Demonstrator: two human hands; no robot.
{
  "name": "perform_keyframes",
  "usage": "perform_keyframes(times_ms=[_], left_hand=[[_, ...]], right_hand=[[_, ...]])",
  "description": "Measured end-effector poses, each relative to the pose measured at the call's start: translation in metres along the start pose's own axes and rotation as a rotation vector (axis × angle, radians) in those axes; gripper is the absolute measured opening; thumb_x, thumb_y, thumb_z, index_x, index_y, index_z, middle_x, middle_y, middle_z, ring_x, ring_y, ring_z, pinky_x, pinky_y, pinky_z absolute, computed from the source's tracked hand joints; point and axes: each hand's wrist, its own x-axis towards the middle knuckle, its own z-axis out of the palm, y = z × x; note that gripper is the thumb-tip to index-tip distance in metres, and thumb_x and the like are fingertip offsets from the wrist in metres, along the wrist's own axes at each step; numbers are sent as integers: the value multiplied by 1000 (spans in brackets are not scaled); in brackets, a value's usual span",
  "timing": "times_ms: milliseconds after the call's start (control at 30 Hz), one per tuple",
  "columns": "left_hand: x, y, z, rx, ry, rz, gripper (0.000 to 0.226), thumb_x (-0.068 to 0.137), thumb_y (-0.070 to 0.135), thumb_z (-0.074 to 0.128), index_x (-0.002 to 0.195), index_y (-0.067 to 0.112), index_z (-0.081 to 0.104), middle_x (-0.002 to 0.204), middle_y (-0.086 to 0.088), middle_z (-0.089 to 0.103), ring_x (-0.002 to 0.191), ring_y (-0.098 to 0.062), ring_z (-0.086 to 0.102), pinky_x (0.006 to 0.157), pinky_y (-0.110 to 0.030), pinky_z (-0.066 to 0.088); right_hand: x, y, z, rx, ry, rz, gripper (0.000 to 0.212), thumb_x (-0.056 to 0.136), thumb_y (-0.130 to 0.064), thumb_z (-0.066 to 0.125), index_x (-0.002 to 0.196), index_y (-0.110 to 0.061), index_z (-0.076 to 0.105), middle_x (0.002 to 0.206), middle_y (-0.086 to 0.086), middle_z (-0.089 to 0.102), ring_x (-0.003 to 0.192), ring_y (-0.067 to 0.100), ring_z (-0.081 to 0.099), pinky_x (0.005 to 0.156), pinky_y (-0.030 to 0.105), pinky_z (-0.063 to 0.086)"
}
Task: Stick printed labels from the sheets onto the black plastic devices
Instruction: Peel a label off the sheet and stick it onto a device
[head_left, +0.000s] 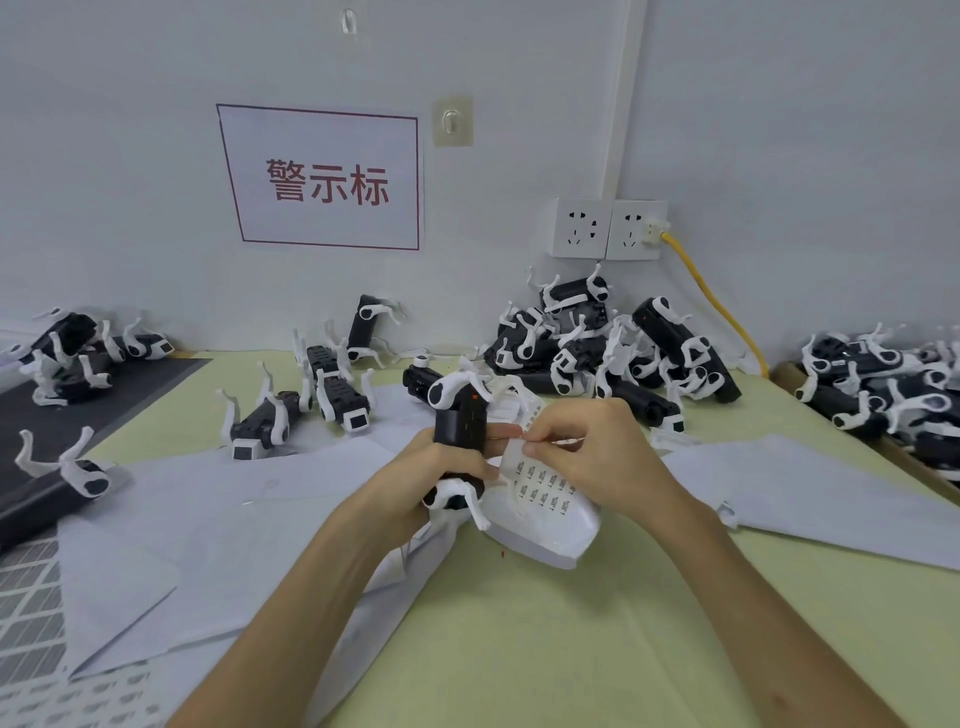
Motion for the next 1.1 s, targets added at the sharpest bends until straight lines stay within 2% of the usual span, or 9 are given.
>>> perform_keyframes(times_ms=[67, 233, 400, 567, 700, 833, 933, 1000, 1100], left_hand=[[0, 0, 0, -14, 4, -19, 51, 66, 9, 69, 116, 17, 77, 119, -7, 71, 104, -21, 62, 89, -33, 47], [-2, 2, 0, -73, -8, -35, 58, 67, 9, 66, 124, 14, 72, 128, -9, 71, 105, -18, 66, 91, -29, 51], [-2, 1, 1, -89, 7, -42, 51, 71, 6, 67, 120, 15, 73, 119, -6, 74, 94, -13, 68, 80, -25, 54], [-2, 2, -1, -111, 28, -28, 49, 70, 6, 68, 118, 14, 75, 108, -1, 75, 83, -7, 70, 69, -19, 56], [-1, 2, -1, -99, 60, -40, 53, 66, 10, 68, 118, 16, 75, 107, -1, 71, 82, -11, 64, 73, -23, 51], [0, 2, -1, -100, 75, -3, 42, 82, 3, 67, 122, 14, 71, 121, 0, 75, 103, -14, 71, 87, -29, 54], [1, 4, -4, -168, 166, 116, 26, 87, -1, 62, 112, 4, 68, 121, -6, 74, 108, -16, 69, 80, -25, 54], [-1, 6, -7, -250, 111, 165, 13, 90, 1, 60, 98, 11, 62, 123, -8, 74, 112, -18, 69, 87, -28, 52], [-4, 8, -7, -365, 7, 176, 14, 89, 4, 60, 97, 16, 57, 128, -9, 71, 123, -21, 66, 94, -33, 52]], right_hand=[[0, 0, 0, -5, 15, -19, 10, 80, -7, 84, 81, -16, 79, 82, -8, 74, 81, 6, 71, 82, 28, 59], [-1, -3, 0, 8, 63, -71, 11, 78, -4, 85, 81, -14, 80, 85, -6, 76, 82, 5, 71, 78, 24, 58], [-1, -4, -2, 90, -13, 40, 18, 80, -4, 82, 75, -19, 75, 82, -9, 74, 84, 3, 73, 80, 25, 60], [-4, -7, -7, 163, -91, 59, 17, 82, 1, 77, 82, -15, 74, 95, -1, 74, 94, 5, 71, 81, 20, 57], [-5, -10, -11, 224, -117, 22, 28, 80, 11, 65, 81, -17, 72, 103, -5, 73, 105, 7, 68, 93, 27, 56], [1, -8, -14, 482, -50, 56, 29, 71, 2, 58, 85, -17, 74, 101, -1, 76, 104, 16, 70, 89, 30, 56], [3, -6, -14, 625, -21, 134, 36, 70, -5, 57, 91, -24, 79, 104, 1, 77, 102, 17, 70, 85, 29, 54], [3, -6, -10, 694, -56, 171, 39, 73, -7, 56, 98, -26, 80, 111, 0, 76, 104, 14, 68, 83, 28, 53], [3, -7, -5, 758, -88, 194, 41, 75, -9, 57, 105, -26, 80, 117, -1, 74, 103, 12, 67, 81, 25, 53]])
